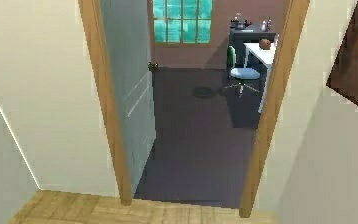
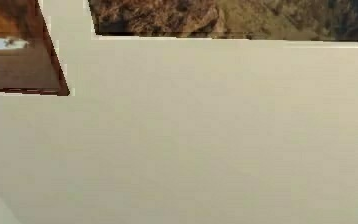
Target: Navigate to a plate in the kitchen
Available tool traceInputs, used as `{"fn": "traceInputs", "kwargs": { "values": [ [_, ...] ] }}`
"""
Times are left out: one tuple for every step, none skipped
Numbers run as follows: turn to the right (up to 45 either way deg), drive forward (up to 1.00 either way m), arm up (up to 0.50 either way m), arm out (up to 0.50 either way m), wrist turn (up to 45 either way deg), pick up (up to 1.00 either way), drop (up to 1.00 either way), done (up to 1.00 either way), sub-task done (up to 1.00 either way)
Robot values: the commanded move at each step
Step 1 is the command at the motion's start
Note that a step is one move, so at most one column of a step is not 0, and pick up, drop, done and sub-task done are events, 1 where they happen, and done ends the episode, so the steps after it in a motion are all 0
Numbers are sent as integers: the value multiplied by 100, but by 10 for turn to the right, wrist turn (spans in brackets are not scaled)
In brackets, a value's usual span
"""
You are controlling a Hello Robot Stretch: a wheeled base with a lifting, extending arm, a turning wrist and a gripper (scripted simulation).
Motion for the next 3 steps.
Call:
{"fn": "traceInputs", "kwargs": {
  "values": [
    [0, 100, 0, 0, 0, 0, 0, 0, 0],
    [0, 25, 0, 0, 0, 0, 0, 0, 0],
    [450, 0, 0, 0, 0, 0, 0, 0, 0]
  ]
}}
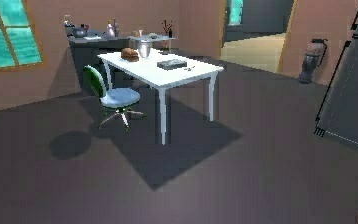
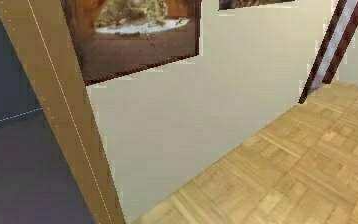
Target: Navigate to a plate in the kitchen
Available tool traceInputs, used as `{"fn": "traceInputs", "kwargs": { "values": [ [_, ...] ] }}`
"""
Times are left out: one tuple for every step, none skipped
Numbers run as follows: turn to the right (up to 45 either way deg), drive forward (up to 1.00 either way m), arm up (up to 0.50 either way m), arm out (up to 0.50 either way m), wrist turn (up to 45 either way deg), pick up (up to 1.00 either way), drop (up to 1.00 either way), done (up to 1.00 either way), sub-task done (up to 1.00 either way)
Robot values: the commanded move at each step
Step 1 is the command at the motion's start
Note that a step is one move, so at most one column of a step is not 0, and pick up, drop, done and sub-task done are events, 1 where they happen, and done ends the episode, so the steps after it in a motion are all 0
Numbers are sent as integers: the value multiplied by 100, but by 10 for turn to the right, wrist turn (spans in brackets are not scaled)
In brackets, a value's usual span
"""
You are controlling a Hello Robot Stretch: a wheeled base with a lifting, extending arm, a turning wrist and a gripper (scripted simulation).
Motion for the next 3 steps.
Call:
{"fn": "traceInputs", "kwargs": {
  "values": [
    [120, 0, 0, 0, 0, 0, 0, 0, 0],
    [0, 35, 0, 0, 0, 0, 0, 0, 0],
    [-390, 0, 0, 0, 0, 0, 0, 0, 0]
  ]
}}
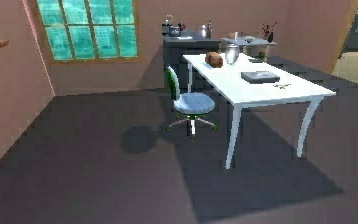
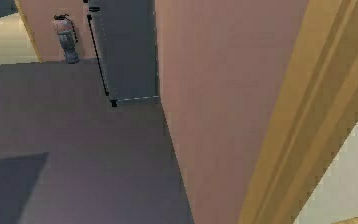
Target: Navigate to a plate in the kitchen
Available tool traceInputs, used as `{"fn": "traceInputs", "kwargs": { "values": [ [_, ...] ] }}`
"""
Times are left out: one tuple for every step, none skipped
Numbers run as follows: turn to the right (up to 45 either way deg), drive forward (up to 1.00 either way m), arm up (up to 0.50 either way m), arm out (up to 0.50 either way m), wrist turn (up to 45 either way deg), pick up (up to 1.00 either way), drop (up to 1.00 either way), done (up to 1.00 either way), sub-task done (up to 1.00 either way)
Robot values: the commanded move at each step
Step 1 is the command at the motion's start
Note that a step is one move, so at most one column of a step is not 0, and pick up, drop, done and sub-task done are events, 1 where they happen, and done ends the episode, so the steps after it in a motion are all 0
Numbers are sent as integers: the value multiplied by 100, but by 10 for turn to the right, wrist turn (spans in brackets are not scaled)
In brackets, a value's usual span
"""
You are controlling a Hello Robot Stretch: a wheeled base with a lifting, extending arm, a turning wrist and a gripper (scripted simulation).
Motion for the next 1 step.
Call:
{"fn": "traceInputs", "kwargs": {
  "values": [
    [0, 20, 0, 0, 0, 0, 0, 0, 0]
  ]
}}
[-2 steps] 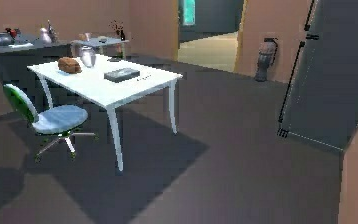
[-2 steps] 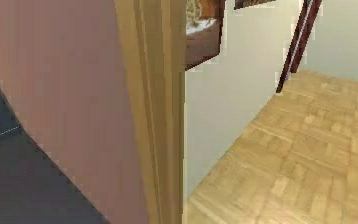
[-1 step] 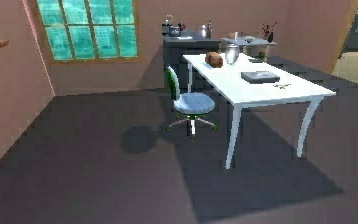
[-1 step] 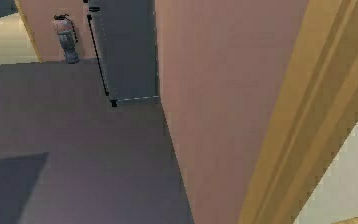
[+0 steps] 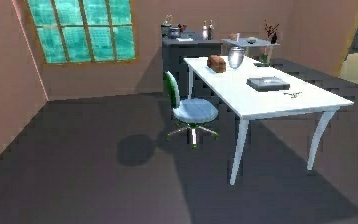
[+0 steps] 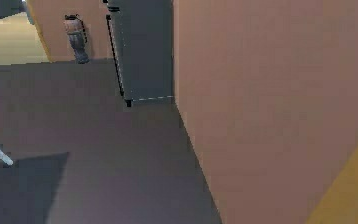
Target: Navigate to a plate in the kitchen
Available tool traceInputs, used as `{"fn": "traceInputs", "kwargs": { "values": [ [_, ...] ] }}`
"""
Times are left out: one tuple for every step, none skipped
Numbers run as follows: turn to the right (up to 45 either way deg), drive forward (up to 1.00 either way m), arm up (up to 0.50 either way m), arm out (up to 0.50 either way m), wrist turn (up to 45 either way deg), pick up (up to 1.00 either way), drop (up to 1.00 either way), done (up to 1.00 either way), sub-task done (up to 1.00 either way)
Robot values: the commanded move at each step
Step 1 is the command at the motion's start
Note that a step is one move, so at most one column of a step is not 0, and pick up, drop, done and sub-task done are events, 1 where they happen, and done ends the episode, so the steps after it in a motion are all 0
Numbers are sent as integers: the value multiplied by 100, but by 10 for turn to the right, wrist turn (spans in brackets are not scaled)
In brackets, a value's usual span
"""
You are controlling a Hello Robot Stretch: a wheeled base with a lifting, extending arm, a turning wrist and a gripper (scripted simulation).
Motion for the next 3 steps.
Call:
{"fn": "traceInputs", "kwargs": {
  "values": [
    [450, 0, 0, 0, 0, 0, 0, 0, 0],
    [120, 0, 0, 0, 0, 0, 0, 0, 0],
    [0, 100, 0, 0, 0, 0, 0, 0, 0]
  ]
}}
